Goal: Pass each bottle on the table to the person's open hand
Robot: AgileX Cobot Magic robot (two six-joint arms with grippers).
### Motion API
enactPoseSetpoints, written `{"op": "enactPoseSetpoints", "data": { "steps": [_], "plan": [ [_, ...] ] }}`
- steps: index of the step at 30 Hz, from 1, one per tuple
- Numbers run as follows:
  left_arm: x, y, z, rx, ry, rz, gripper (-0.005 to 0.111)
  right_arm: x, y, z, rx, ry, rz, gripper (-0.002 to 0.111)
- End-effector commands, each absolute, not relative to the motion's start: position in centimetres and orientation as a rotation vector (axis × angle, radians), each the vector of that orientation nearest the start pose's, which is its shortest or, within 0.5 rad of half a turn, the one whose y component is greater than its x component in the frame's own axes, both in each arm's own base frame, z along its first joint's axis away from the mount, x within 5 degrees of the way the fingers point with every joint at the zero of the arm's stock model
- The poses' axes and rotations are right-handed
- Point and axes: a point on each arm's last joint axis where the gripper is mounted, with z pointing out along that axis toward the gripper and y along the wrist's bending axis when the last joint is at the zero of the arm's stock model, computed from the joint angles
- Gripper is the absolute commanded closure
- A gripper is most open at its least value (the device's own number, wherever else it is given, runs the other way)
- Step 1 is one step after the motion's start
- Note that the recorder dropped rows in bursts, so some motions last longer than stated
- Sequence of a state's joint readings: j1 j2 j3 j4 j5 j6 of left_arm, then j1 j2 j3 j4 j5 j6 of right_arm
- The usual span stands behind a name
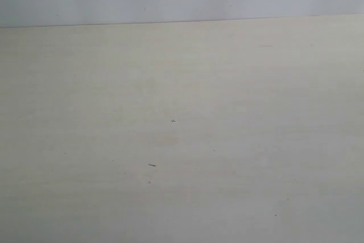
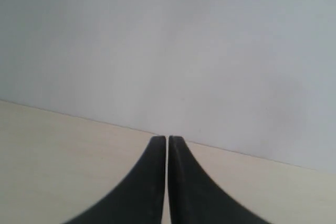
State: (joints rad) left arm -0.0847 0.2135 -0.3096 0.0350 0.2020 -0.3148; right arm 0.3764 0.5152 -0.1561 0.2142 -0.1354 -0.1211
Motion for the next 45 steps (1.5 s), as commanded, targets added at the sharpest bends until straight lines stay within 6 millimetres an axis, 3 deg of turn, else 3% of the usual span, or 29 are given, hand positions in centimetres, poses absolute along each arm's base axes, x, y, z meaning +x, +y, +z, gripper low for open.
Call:
{"op": "enactPoseSetpoints", "data": {
  "steps": [1, 18, 32, 45],
  "plan": [
    [6.7, -0.6, 27.4, -0.158, 1.629, -0.279, 0.103, 10.4, 3.8, 23.6, -0.224, 1.701, 0.315, 0.108],
    [6.9, -0.6, 22.7, -0.076, 1.746, -0.185, 0.103, 10.4, 3.8, 23.6, -0.224, 1.701, 0.315, 0.108],
    [5.0, -0.4, 23.4, -0.062, 1.575, -0.191, 0.103, 10.4, 3.8, 23.6, -0.224, 1.701, 0.315, 0.108],
    [4.9, -0.4, 22.5, -0.061, 1.674, -0.180, 0.103, 10.4, 3.8, 23.6, -0.224, 1.701, 0.315, 0.108]
  ]
}}
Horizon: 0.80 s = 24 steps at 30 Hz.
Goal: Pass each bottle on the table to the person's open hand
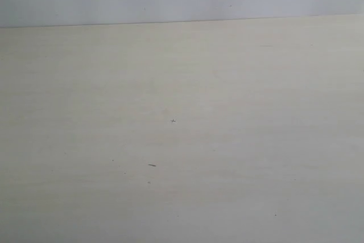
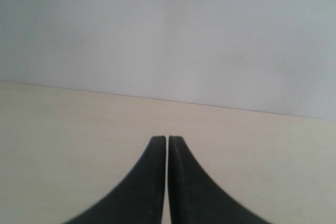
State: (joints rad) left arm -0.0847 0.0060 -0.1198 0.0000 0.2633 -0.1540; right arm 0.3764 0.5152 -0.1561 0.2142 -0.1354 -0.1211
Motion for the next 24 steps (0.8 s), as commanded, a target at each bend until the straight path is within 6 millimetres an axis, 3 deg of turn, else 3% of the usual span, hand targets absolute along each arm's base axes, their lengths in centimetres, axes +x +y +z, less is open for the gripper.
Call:
{"op": "enactPoseSetpoints", "data": {
  "steps": [1, 11, 18, 24],
  "plan": [
    [4.9, -0.4, 22.4, -0.062, 1.681, -0.180, 0.103, 10.4, 3.8, 23.6, -0.224, 1.701, 0.315, 0.108],
    [4.8, -0.4, 21.7, -0.073, 1.748, -0.183, 0.103, 10.4, 3.8, 23.6, -0.224, 1.701, 0.315, 0.108],
    [5.3, -0.4, 18.4, -0.075, 1.832, -0.174, 0.103, 10.4, 3.8, 23.6, -0.224, 1.701, 0.315, 0.108],
    [5.3, -0.4, 18.1, -0.075, 1.847, -0.173, 0.103, 10.4, 3.8, 23.6, -0.224, 1.701, 0.315, 0.108]
  ]
}}
